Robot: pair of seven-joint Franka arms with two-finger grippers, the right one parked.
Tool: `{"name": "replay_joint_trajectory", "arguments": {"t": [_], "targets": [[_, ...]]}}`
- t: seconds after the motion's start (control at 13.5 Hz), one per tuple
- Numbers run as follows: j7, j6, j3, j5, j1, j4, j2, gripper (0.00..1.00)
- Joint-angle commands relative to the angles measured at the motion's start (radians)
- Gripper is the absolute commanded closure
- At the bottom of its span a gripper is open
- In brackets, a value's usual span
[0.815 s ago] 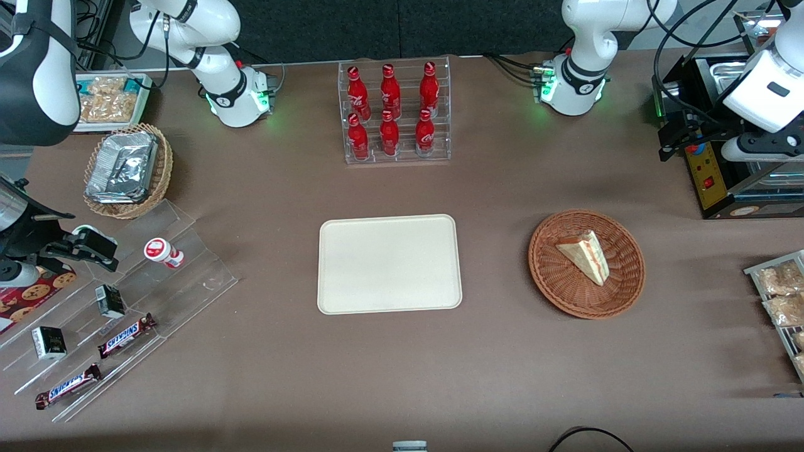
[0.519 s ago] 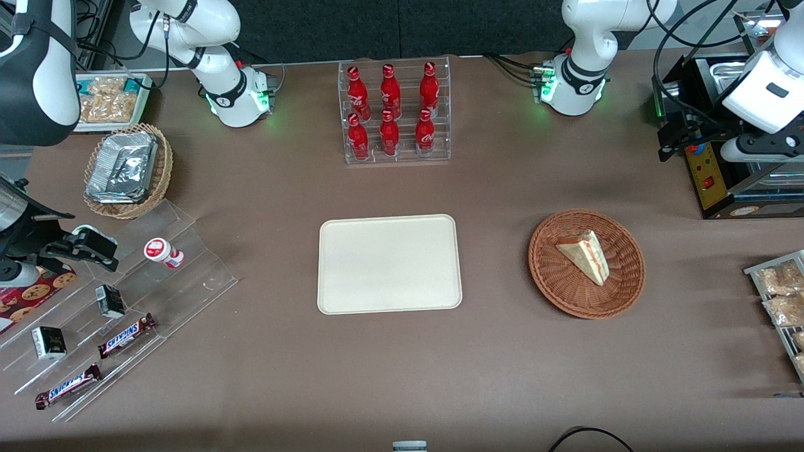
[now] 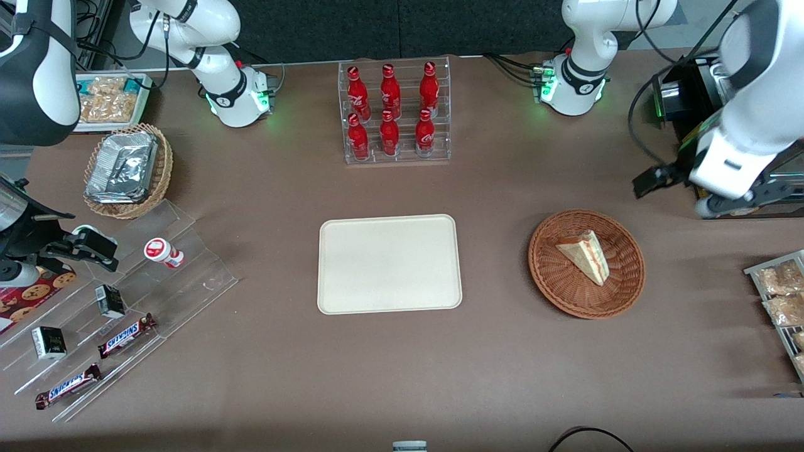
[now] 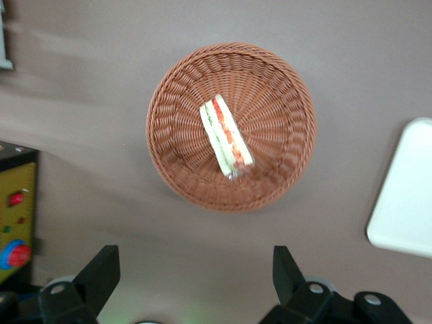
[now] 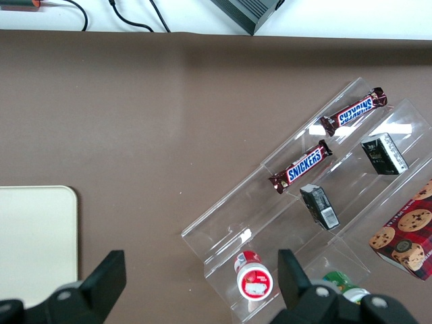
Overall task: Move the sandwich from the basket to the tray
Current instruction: 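Move the left gripper out over the wicker basket with the sandwich, then lower the open left gripper onto the wrapped sandwich and close it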
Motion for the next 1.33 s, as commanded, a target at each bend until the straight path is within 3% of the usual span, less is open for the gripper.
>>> {"name": "replay_joint_trajectory", "arguments": {"t": [0.0, 0.15, 0.52, 1.26], "targets": [[-0.134, 0.163, 0.006, -0.005, 0.004, -0.170, -0.023, 0.00], [-0.204, 0.271, 0.006, -0.002, 0.004, -0.241, 0.012, 0.00], [-0.374, 0.411, 0.006, 0.001, -0.001, -0.258, 0.167, 0.00], [-0.390, 0.701, 0.000, -0.002, -0.019, -0.313, 0.367, 0.02]]}}
